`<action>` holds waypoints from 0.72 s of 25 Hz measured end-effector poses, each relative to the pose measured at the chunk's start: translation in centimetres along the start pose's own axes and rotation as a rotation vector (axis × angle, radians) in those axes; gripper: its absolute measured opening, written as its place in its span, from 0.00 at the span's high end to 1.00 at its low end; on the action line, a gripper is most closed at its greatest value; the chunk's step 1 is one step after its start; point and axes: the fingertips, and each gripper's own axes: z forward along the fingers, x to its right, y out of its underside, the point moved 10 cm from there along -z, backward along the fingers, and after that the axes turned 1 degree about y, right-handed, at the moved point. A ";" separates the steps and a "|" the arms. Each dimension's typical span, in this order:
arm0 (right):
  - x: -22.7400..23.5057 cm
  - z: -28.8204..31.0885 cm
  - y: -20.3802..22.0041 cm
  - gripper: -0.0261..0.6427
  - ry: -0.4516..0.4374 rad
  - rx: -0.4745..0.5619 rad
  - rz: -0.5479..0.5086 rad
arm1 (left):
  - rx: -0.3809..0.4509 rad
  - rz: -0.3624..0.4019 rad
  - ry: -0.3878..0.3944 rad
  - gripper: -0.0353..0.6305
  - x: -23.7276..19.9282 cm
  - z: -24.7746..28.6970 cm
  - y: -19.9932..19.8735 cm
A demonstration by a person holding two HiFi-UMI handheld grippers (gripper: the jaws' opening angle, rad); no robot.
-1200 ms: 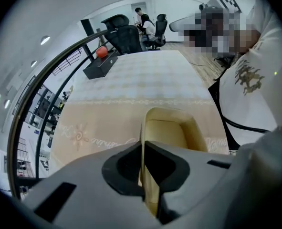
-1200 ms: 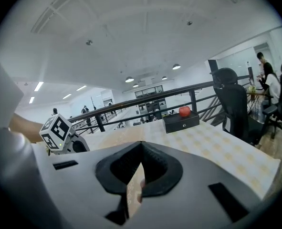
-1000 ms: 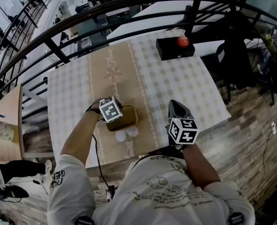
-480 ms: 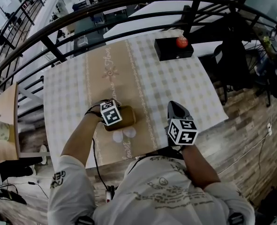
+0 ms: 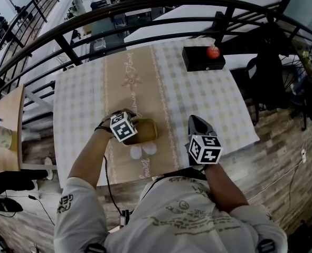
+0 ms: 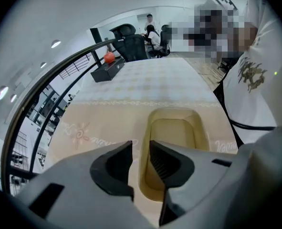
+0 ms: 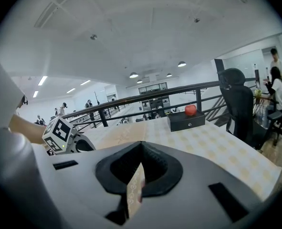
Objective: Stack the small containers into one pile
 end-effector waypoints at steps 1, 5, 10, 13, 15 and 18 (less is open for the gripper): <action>-0.3 0.1 0.0 0.96 -0.009 0.001 -0.005 | 0.028 -0.025 -0.012 0.80 -0.1 -0.5 0.2; -1.7 0.6 -0.1 0.96 -0.048 0.003 -0.021 | 0.195 -0.200 -0.078 0.81 -0.2 -3.3 1.0; -4.5 2.2 -0.4 0.96 -0.124 0.019 -0.038 | 0.420 -0.406 -0.286 0.93 0.5 -7.6 1.6; -6.5 2.1 -0.2 0.96 -0.166 0.021 -0.048 | 0.540 -0.519 -0.367 0.94 2.4 -9.3 1.5; -8.0 1.8 -0.2 0.96 -0.196 0.028 -0.054 | 0.626 -0.604 -0.414 0.94 3.7 -10.9 1.5; -10.5 2.0 -0.7 0.96 -0.258 0.051 -0.087 | 0.750 -0.762 -0.505 0.94 5.2 -13.7 2.4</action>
